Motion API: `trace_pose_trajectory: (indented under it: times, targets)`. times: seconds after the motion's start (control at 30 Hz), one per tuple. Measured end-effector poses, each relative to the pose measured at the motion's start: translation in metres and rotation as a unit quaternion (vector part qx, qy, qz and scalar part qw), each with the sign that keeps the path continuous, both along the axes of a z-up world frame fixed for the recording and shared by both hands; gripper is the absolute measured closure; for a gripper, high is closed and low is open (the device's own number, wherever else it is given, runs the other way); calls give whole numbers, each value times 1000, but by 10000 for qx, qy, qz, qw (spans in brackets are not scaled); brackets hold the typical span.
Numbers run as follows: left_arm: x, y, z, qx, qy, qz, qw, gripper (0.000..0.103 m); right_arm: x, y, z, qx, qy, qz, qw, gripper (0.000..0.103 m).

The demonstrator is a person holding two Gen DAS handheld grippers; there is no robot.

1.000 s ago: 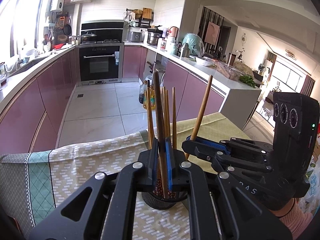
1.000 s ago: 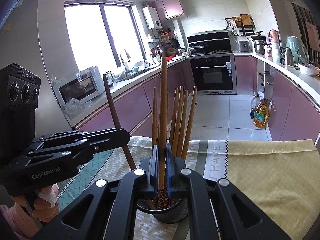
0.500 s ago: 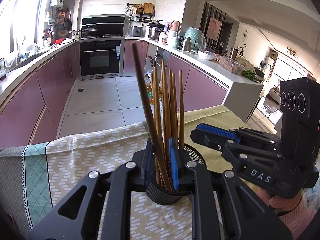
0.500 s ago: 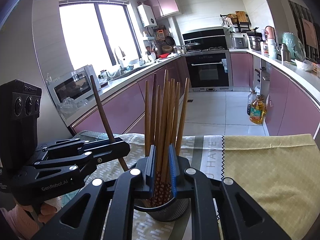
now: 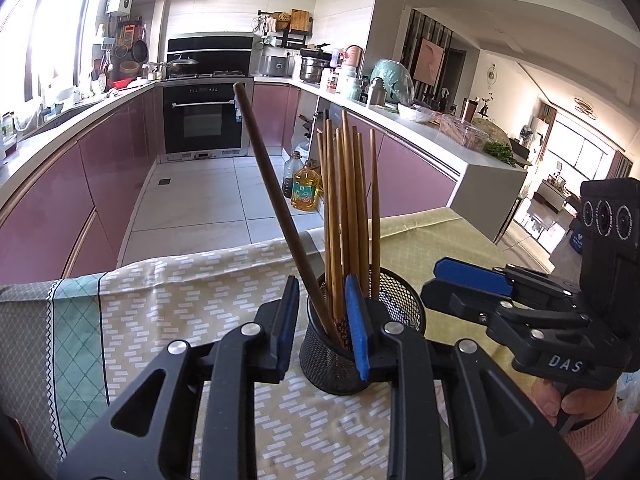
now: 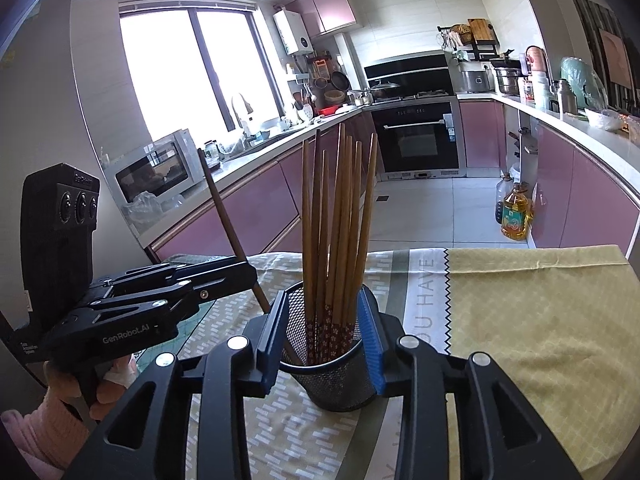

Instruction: Organize utensils

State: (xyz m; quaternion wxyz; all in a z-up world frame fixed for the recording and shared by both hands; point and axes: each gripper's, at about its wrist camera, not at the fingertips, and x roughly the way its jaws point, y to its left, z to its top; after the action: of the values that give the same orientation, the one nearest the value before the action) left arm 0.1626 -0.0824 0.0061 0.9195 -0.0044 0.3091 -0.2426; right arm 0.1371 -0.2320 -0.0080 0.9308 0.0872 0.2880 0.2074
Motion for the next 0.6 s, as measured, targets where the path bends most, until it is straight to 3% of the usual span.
trace_pose_trajectory:
  times: [0.1,0.17,0.27,0.33,0.4,0.53,0.6]
  targets:
    - [-4,1,0,-28,1,-3,10000,79,-2,2,0,4,9,33,10000,69]
    - [-11,5,-2,-28,-55,43,10000,73,-6,3,-1,-26,-2,42,10000,68]
    - [-18,12,-4,-47,-135,166,9998,66,-13,6,-3,-116,-72,14,9999,55]
    - [-25,17,-5,-37,-218,303,9993,57,-20,9,-3,-241,-174,-50,9995,50]
    - [-35,23,-8,3,-338,464,9984,46,-25,10,-4,-323,-256,-138,9991,35]
    - [-54,33,-11,106,-606,781,9950,25,-39,12,-5,-572,-510,-422,9962,20]
    - [-62,37,-12,160,-712,906,9932,9,-44,13,-6,-689,-624,-528,9943,13]
